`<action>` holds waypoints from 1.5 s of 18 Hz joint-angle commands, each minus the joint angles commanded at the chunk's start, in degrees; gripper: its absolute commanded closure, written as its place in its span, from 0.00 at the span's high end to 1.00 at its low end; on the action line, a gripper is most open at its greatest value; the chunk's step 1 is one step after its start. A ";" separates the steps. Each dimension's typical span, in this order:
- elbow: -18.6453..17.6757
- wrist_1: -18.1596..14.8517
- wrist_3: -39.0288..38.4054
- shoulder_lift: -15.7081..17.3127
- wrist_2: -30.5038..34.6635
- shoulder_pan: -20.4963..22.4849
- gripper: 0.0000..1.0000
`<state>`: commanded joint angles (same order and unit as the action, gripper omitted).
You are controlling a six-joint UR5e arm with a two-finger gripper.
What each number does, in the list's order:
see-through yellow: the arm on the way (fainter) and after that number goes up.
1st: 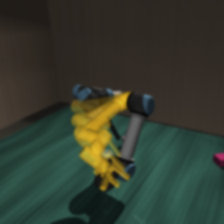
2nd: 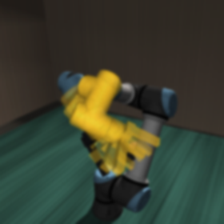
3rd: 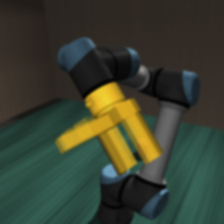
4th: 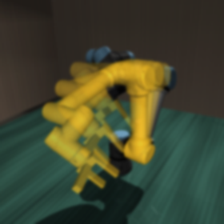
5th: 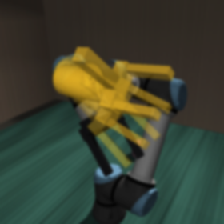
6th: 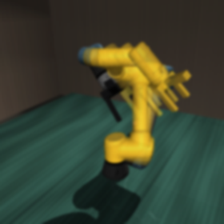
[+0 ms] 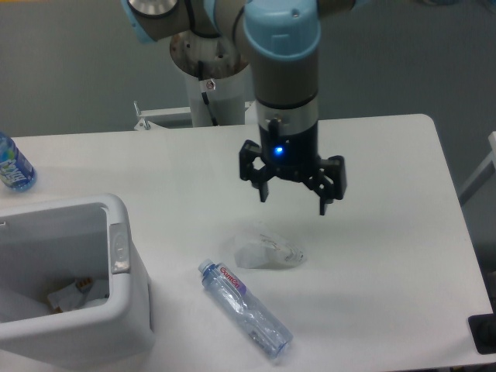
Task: Place the trash in the trash can
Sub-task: 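Move the gripper over the crumpled clear plastic bag and descend, then close the gripper on the crumpled plastic bag and lift it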
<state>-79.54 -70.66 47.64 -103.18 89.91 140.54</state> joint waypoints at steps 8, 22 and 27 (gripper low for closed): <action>-2.37 0.26 -0.44 -0.44 -0.61 -0.35 1.00; -12.74 9.58 26.23 -5.00 -0.62 -1.14 1.00; -13.01 10.63 37.34 -10.01 -0.35 -1.14 1.00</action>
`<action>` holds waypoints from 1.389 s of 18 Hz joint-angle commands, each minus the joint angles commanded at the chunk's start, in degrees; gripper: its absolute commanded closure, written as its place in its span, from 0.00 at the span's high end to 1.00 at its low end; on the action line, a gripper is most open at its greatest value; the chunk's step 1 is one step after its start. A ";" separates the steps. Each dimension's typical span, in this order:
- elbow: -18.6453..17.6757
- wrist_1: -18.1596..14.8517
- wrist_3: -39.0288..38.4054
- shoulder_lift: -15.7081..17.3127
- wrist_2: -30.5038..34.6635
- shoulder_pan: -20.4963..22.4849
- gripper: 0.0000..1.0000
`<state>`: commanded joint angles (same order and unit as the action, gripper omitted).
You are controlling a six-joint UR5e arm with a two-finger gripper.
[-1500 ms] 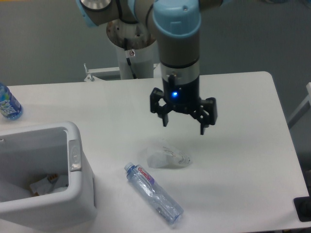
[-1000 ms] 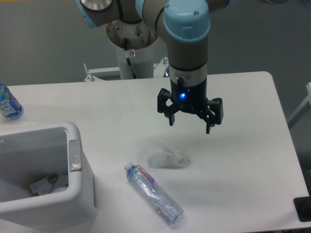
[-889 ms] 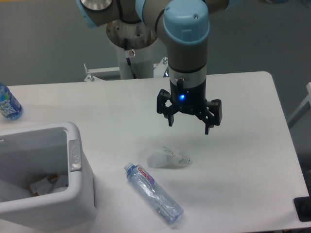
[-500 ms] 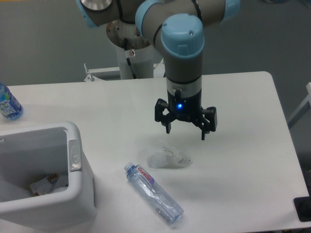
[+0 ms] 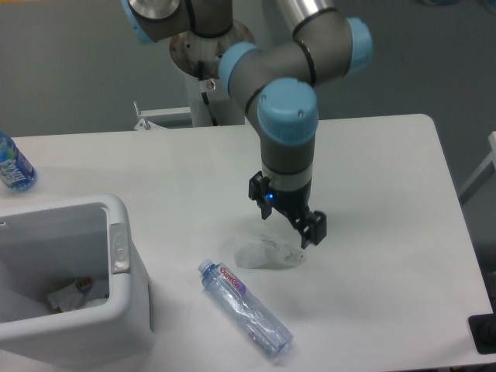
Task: Place the trash in the trash can
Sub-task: 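Close the gripper on the crumpled plastic bag and lift it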
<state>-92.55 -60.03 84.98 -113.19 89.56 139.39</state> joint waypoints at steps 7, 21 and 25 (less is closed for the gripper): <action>-7.81 10.97 0.98 -2.39 2.72 -0.88 1.00; -8.97 12.84 -6.23 -1.77 2.81 -1.93 0.00; -8.96 11.96 -5.53 1.29 2.29 -1.23 0.00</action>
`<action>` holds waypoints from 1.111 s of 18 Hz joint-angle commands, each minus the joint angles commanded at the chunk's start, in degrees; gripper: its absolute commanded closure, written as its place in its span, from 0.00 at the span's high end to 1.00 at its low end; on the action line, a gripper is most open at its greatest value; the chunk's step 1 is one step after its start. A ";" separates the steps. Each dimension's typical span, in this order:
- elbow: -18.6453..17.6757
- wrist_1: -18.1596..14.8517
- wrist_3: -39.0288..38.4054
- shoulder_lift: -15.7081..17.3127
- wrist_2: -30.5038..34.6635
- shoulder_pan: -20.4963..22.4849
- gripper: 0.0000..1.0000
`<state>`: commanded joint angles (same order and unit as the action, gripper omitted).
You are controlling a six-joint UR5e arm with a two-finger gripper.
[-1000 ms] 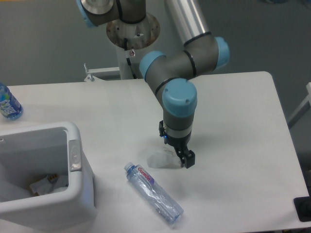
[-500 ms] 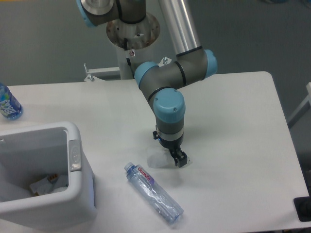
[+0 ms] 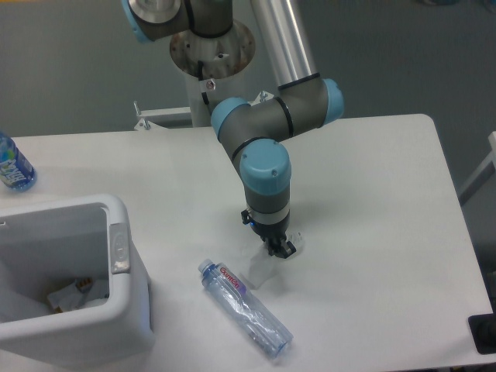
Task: Place the trash in the trash can
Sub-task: 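Close the gripper on the crumpled plastic bag and lift it, then carry the plastic bag over the white trash bin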
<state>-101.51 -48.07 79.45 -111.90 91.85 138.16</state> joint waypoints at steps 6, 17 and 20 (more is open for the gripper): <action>3.94 -2.10 -6.46 8.35 -10.17 3.34 0.00; 15.81 -1.32 -58.06 14.60 -27.60 -3.76 0.00; 18.01 -1.23 -63.70 15.04 -27.60 -8.15 0.00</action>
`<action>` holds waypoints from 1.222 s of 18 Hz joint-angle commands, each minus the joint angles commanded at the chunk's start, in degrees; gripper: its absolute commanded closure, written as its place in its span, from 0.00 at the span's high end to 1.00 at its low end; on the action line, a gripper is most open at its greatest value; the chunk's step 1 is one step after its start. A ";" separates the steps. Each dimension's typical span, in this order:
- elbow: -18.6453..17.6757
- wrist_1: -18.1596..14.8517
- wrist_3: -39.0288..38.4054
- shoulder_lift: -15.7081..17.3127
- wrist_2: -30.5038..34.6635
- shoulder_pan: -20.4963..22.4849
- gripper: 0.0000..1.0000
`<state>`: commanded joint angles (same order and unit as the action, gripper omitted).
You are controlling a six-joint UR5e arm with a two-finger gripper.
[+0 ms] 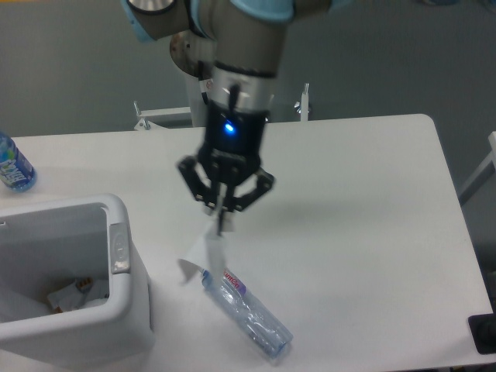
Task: Place the trash in the trash can
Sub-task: 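Carry the plastic bag over the white trash bin, then open the gripper to drop the bag into the bin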
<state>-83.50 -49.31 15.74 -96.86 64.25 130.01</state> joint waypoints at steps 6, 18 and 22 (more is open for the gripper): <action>0.01 0.00 -3.09 -1.40 0.09 -8.54 0.33; 1.50 1.49 -10.88 -3.95 0.35 -8.03 1.00; 1.42 1.32 -16.70 -8.52 0.62 -0.30 1.00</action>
<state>-82.09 -47.99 -0.96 -105.37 64.86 129.71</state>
